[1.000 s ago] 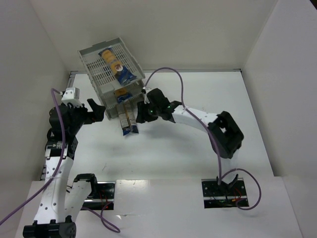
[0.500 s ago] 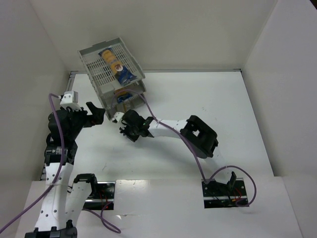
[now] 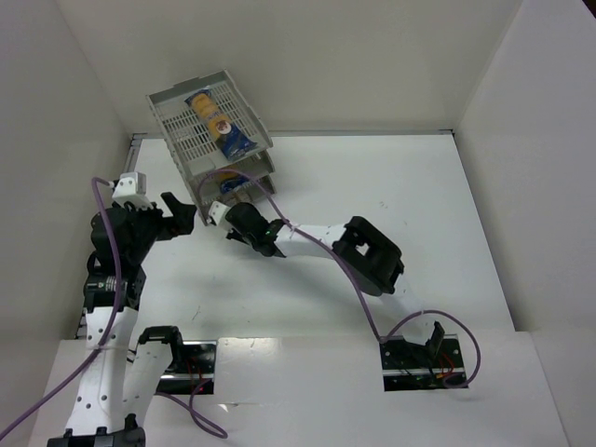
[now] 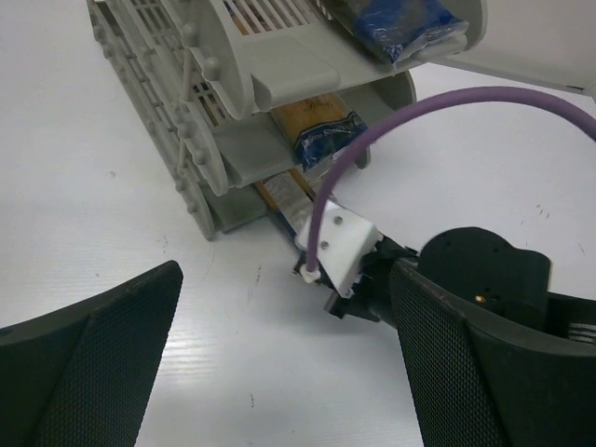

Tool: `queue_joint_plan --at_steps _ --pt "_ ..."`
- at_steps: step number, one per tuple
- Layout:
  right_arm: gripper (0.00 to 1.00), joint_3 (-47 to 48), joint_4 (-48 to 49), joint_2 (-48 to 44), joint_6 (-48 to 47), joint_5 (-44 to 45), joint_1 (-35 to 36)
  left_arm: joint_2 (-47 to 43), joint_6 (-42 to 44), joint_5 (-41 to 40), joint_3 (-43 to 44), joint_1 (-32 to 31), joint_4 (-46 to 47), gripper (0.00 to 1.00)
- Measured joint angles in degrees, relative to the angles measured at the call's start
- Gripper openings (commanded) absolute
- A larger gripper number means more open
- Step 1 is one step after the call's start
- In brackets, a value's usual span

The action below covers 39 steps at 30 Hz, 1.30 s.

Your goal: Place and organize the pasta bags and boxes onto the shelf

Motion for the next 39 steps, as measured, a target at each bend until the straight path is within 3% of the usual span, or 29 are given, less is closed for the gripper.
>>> queue_joint_plan --at_steps 9,15,16,17,18,19,20,21,24,28,31,34,39 --pt "0.00 16.7 5.2 14.5 -4.4 5.5 -0.1 0.8 0.9 -1.6 0.0 0.0 0.0 0.99" --pt "0.00 19.5 6.1 15.5 -4.1 6.9 -0.2 0.4 1.5 -2.5 0.0 0.0 0.0 0.99" --pt "0.04 19.5 6.0 15.2 -3.9 6.8 -0.1 0.3 1.5 -2.6 0.0 0.0 0.0 0.99" --pt "0.16 19.1 5.8 14.7 -3.7 6.7 0.2 0.2 1.5 -2.6 0.0 0.0 0.0 0.99" --pt "0.35 18.3 5.6 13.8 -3.0 6.3 0.3 0.1 1.4 -2.7 0.0 0.0 0.0 0.99" --pt "0.80 17.0 4.9 12.2 -2.0 5.9 0.4 0.0 1.4 -2.8 0.0 0.0 0.0 0.99" --pt "0.93 15.3 3.7 9.9 -1.0 5.5 0.6 -0.2 1.3 -3.0 0.0 0.0 0.0 0.99" --pt "1.00 13.1 2.7 7.0 -0.4 4.4 0.9 -0.4 1.2 -3.0 0.0 0.0 0.0 0.99" --pt "1.00 2.2 0.0 -8.5 2.3 -0.3 1.9 -0.9 1.0 -3.7 0.0 0.0 0.0 0.99" --pt "1.00 -14.2 -0.2 -37.8 4.8 -5.0 3.1 -1.7 -0.2 -5.3 0.0 0.2 0.0 0.99" --pt "1.00 -18.3 -1.5 -53.8 7.0 -4.8 2.5 -2.3 -1.4 -5.9 0.0 1.3 0.0 0.99" --pt "1.00 -16.9 -4.9 -57.5 11.8 -7.0 -5.3 -2.8 -2.8 -5.9 -0.7 2.7 0.0 0.99" --pt "1.00 -17.0 -17.3 -45.8 18.4 -18.1 -28.7 -2.7 -4.6 -5.1 -1.3 4.8 -2.2 0.99"
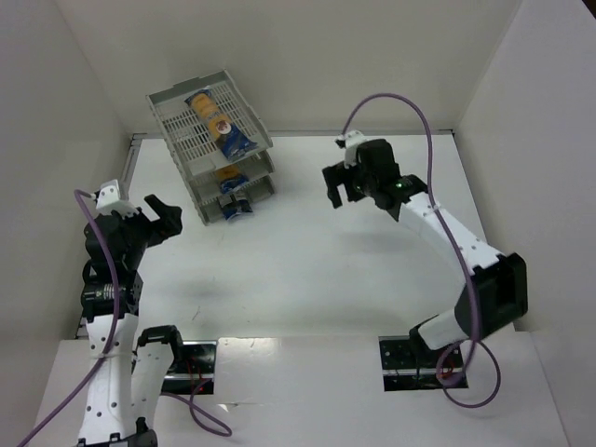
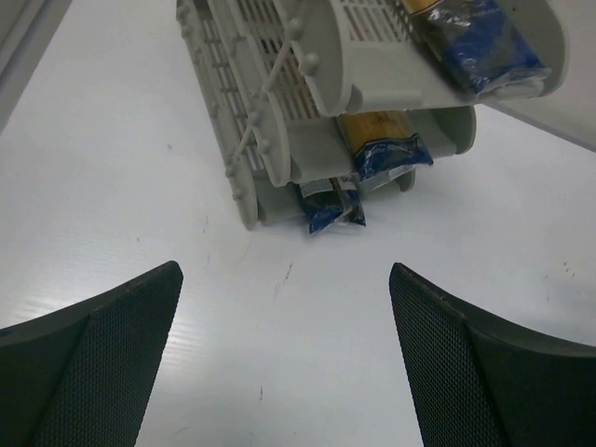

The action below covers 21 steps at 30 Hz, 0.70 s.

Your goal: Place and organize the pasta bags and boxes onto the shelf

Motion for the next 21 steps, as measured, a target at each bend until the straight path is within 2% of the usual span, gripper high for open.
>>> queue_joint_plan --at_steps 3,7,10,16,21 --pt "1.00 -3.1 -10.4 4.0 2.8 -5.4 -8.6 0.0 -1.3 1.0 -0.1 1.6 -1.9 0.99" --pt "1.00 -2.7 -21.3 3.4 3.1 -17.0 -22.0 0.0 -2.1 3.3 -0.1 4.2 -3.3 0.99" --pt "1.00 -1.1 -27.4 3.4 2.8 -18.8 -31.0 -0.1 -2.9 4.9 -0.3 5.1 -3.7 0.99" --pt "1.00 8.0 -39.6 3.5 3.3 -24.9 -30.4 -0.4 -3.1 7.1 -0.5 5.9 -4.1 0.99" --pt "1.00 16.5 -46.2 5.1 3.3 -21.5 -30.4 -0.4 -3.1 7.9 -0.6 6.0 -4.3 0.99"
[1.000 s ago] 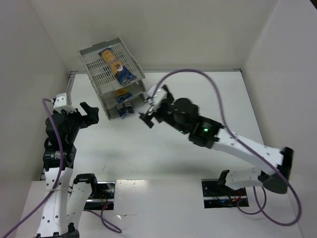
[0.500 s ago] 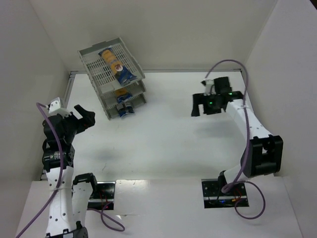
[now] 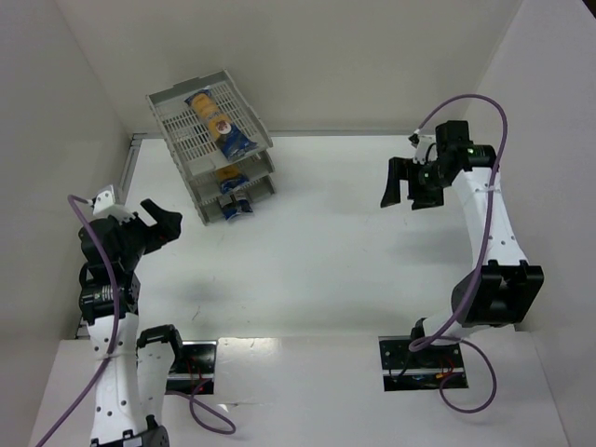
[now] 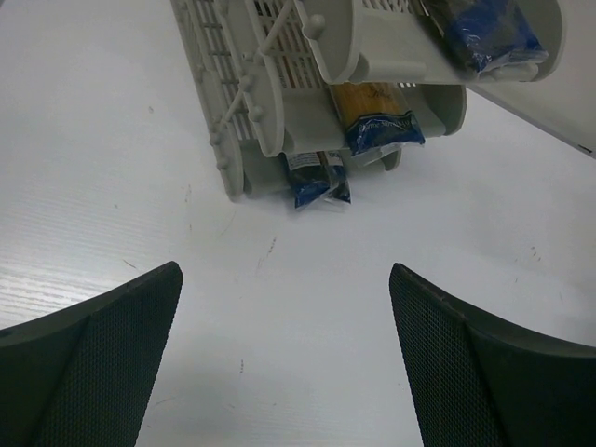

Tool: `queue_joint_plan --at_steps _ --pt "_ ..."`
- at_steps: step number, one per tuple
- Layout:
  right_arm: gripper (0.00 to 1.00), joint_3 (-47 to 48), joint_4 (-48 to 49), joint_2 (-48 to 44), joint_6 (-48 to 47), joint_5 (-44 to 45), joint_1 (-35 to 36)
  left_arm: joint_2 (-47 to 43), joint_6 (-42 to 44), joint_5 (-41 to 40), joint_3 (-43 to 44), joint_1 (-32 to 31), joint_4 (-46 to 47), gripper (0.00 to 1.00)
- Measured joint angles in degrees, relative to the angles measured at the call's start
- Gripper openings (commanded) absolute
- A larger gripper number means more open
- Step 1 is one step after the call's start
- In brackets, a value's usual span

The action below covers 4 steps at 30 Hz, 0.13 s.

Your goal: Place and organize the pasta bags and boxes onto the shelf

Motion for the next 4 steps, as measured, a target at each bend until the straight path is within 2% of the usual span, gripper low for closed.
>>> queue_joint_plan --at_steps 4 --pt "1.00 -1.1 -0.9 0.3 0.1 2.1 0.0 0.0 0.0 0.3 0.0 0.1 0.0 0.99"
